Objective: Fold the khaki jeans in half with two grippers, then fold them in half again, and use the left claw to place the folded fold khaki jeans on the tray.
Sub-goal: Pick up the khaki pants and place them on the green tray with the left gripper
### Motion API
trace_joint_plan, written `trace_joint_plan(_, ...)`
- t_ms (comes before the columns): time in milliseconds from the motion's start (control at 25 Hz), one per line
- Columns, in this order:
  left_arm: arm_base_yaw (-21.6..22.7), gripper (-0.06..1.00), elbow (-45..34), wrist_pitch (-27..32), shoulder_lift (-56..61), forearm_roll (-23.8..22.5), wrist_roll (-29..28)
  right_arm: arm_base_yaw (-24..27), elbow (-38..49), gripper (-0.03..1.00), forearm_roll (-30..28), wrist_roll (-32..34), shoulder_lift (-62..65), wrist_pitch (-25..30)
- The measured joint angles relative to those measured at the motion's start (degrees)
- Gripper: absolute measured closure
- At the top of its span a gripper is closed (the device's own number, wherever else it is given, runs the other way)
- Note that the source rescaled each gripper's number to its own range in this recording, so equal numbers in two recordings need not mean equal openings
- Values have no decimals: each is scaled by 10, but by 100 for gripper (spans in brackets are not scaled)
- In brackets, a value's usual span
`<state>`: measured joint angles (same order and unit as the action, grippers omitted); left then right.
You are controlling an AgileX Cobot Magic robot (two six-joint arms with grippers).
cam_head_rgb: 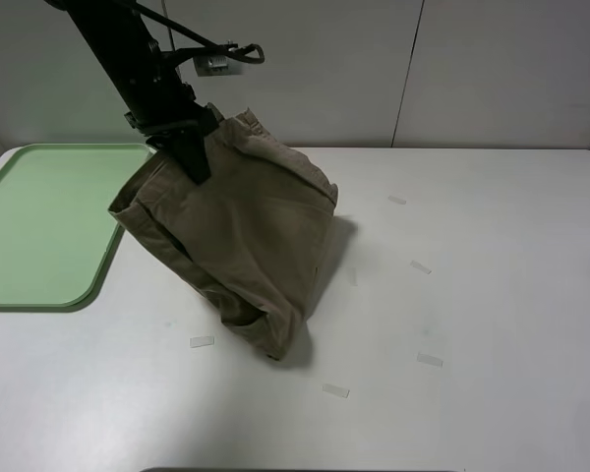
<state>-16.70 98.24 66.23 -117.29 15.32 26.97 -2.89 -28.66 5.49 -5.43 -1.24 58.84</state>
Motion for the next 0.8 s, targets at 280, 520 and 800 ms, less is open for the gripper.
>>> trace_joint_plan(280, 12, 94, 1, 1, 50, -110, -2, 0, 0, -3, 0, 0, 0, 0)
trace_joint_plan(520, 42, 94, 1, 1, 61, -153, -2, 0, 0, -3, 0, 0, 0, 0)
trace_joint_plan(800, 87, 94, 1, 1, 62, -171, 24, 0, 0, -3, 0, 0, 0, 0)
